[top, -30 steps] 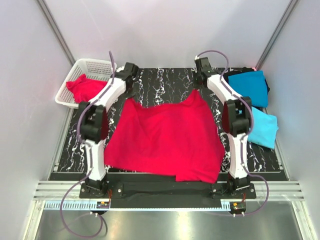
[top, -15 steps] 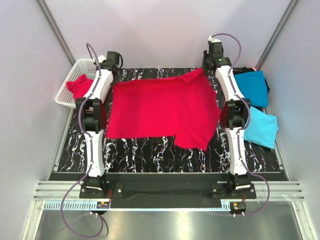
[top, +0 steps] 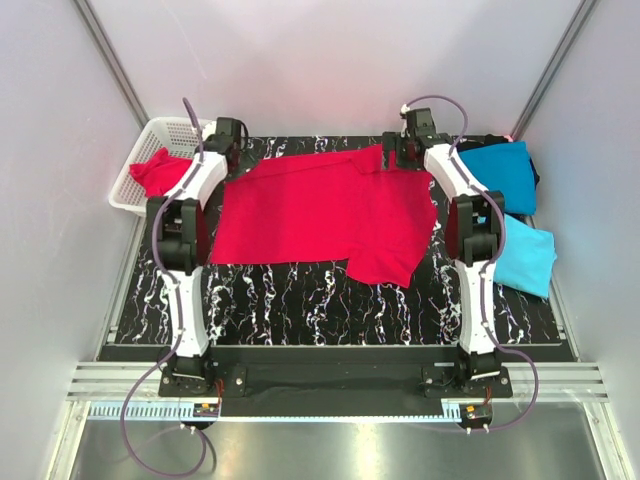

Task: Fold and stack the t-shirts
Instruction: Fold the tshirt

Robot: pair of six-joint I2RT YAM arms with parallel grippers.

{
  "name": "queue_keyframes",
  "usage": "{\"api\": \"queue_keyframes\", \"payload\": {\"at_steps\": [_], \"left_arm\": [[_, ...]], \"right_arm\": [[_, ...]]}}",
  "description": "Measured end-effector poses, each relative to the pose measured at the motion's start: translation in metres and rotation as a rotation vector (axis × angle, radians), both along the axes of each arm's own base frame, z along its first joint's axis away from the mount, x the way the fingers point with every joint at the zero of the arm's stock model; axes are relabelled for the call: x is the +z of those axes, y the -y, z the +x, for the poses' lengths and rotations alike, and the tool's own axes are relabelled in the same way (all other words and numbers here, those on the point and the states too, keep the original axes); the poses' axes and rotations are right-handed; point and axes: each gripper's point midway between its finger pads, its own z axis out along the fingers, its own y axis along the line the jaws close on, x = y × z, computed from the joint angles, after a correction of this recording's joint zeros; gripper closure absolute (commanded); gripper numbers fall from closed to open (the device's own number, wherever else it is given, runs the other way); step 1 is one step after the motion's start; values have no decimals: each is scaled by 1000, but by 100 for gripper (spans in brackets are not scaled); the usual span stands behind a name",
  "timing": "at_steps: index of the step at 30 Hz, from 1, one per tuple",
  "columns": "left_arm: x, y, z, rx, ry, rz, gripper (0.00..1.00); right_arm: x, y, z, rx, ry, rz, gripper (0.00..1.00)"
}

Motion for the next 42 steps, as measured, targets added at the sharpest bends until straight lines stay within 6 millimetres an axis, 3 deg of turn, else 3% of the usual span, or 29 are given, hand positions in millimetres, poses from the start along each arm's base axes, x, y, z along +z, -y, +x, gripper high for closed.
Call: {"api": "queue_keyframes", "payload": {"at_steps": [3,5,9,11,15,19,22,26,31,37,42], "left_arm": [[30,4,-10,-30,47,7,1],[55,11,-21,-59,89,14,1],[96,37,-59,-127,152,5,1],[103,51,-84,-162,160,-5,1],[88,71,-139,-228,98,-30,1],[43,69,-184,-234,-26,-35,1],[13,65,-215,-227,-122,-41,1],[1,64,-240,-226,-169,-47,1],[7,76,-249,-253,-147,-65,1],[3,102,-262,-326,-160,-65,1],[3,104,-264,-334,-162,-63,1]], "right_arm": [[40,-2,-11,-20,65,-33,0],[76,-5,-26,-47,130,-43,0],[109,-19,-69,-66,163,-13,0],[113,-22,-98,-75,153,1,0],[88,-18,-167,-97,65,-19,4],[49,-13,-226,-115,-54,-47,7],[32,-6,-262,-137,-112,-56,12],[35,2,-290,-182,-105,-9,17],[38,5,-314,-235,-87,77,25],[12,0,-345,-275,-150,123,31],[-7,5,-359,-320,-200,126,32]]}}
